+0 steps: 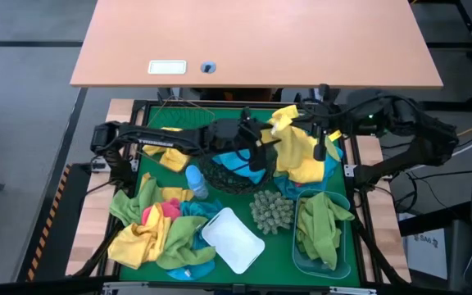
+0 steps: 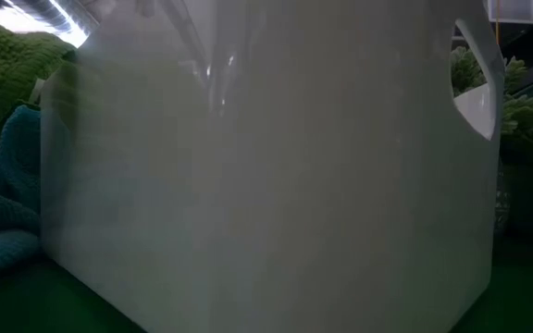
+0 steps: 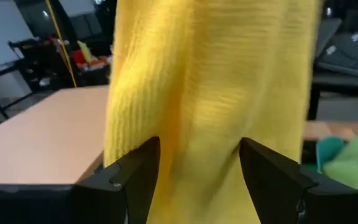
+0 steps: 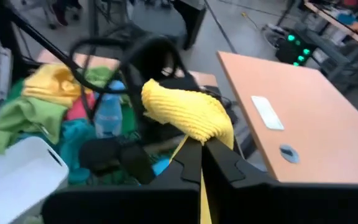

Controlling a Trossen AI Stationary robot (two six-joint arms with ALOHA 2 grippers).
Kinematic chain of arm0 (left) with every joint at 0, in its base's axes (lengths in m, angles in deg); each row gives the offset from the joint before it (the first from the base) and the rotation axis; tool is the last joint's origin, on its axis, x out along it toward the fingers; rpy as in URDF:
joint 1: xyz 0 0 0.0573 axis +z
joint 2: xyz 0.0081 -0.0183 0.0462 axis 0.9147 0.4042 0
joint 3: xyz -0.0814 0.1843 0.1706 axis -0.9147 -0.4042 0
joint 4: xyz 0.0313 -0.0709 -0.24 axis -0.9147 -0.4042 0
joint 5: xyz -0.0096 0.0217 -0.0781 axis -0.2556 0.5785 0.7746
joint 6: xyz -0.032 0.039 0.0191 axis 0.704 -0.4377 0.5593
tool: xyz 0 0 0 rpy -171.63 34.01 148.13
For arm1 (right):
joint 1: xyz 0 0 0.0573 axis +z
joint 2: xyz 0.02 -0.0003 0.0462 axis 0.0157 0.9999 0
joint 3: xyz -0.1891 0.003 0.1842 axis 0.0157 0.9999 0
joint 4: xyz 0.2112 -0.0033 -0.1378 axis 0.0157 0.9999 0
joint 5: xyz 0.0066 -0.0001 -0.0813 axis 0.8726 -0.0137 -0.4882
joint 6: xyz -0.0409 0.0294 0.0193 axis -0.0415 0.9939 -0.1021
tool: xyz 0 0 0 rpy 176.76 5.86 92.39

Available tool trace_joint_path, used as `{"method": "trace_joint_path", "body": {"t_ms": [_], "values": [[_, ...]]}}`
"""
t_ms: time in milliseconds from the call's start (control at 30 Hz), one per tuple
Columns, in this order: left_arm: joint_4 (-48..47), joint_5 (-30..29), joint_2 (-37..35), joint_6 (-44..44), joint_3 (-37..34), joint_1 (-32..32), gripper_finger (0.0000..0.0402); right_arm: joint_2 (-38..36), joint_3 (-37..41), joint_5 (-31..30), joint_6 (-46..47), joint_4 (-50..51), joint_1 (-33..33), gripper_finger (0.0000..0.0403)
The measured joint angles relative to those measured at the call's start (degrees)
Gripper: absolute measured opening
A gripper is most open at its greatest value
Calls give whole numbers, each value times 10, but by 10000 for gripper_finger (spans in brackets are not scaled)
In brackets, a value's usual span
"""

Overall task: Sort microfiber towel by color & place in baskets
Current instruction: Put the yellow microfiber cloth into the rectangular wire basket

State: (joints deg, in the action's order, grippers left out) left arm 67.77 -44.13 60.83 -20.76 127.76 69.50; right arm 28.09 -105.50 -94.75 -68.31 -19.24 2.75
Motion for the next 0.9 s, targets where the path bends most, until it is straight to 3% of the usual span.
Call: {"method": "trace_joint_path", "body": {"t_ms": [533, 667, 900], "values": [[61, 57, 9, -29, 0, 3, 203, 65, 0, 1, -1, -8, 0, 1], [69, 55, 9, -29, 0, 3, 166, 70, 0, -5, -5, -8, 0, 1], [71, 55, 9, -29, 0, 3, 64, 70, 0, -33, -6, -8, 0, 1]]}}
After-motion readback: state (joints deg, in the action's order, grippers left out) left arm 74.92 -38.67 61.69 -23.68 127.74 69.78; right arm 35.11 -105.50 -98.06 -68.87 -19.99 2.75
